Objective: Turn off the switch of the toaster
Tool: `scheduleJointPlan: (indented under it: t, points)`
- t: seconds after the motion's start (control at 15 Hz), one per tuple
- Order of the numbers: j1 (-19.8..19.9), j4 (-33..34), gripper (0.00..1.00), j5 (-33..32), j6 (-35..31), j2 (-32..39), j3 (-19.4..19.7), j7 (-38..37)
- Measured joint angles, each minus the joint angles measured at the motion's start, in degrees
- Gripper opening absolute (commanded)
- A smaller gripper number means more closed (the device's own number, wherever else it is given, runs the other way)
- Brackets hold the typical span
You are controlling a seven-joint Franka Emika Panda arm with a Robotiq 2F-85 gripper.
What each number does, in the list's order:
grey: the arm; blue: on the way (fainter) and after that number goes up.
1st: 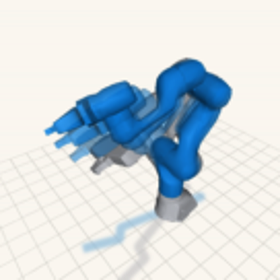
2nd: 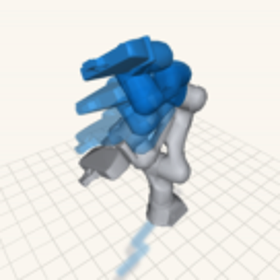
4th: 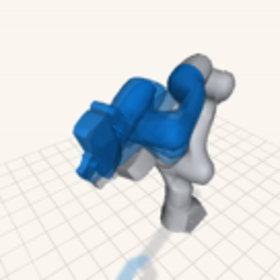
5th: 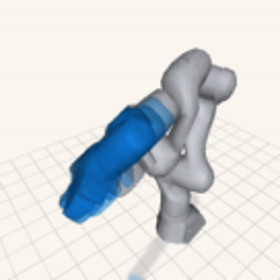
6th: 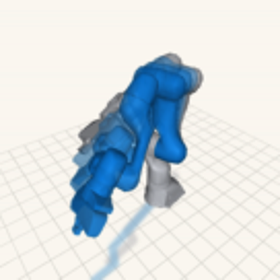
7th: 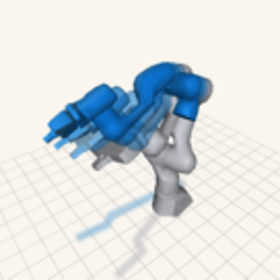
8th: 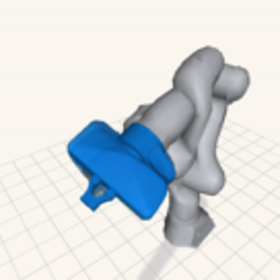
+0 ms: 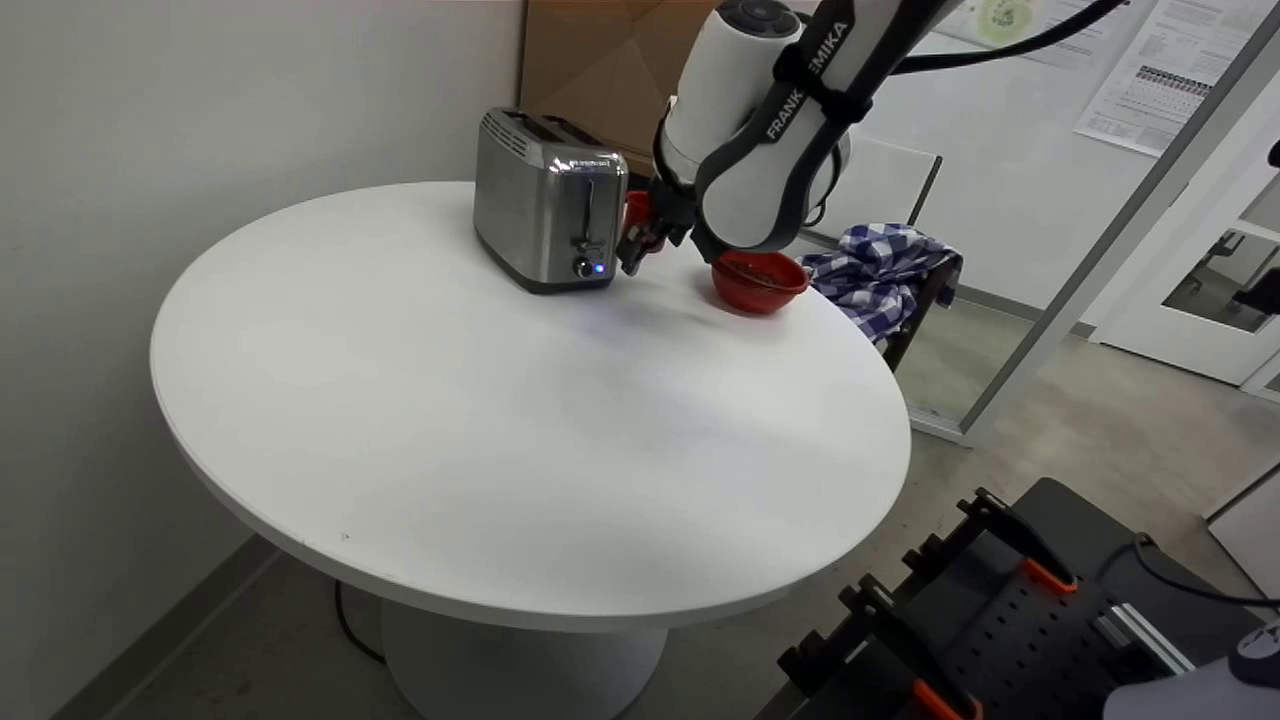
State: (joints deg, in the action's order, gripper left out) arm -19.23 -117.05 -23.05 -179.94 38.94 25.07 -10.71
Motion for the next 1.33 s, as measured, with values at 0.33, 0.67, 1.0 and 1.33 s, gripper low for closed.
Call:
scheduleJointPlan:
  t: [0.33,0.67,1.0,1.33]
  points:
    - [-2.1,0.0,1.0,4.4,-2.3,2.4,1.6,1.5]
    - [-3.5,0.0,1.0,8.7,-5.5,4.4,2.6,3.3]
    - [-4.4,0.1,1.0,12.7,-7.5,5.8,2.8,5.8]
    - [-4.8,0.1,1.0,15.0,-9.7,6.6,2.8,8.1]
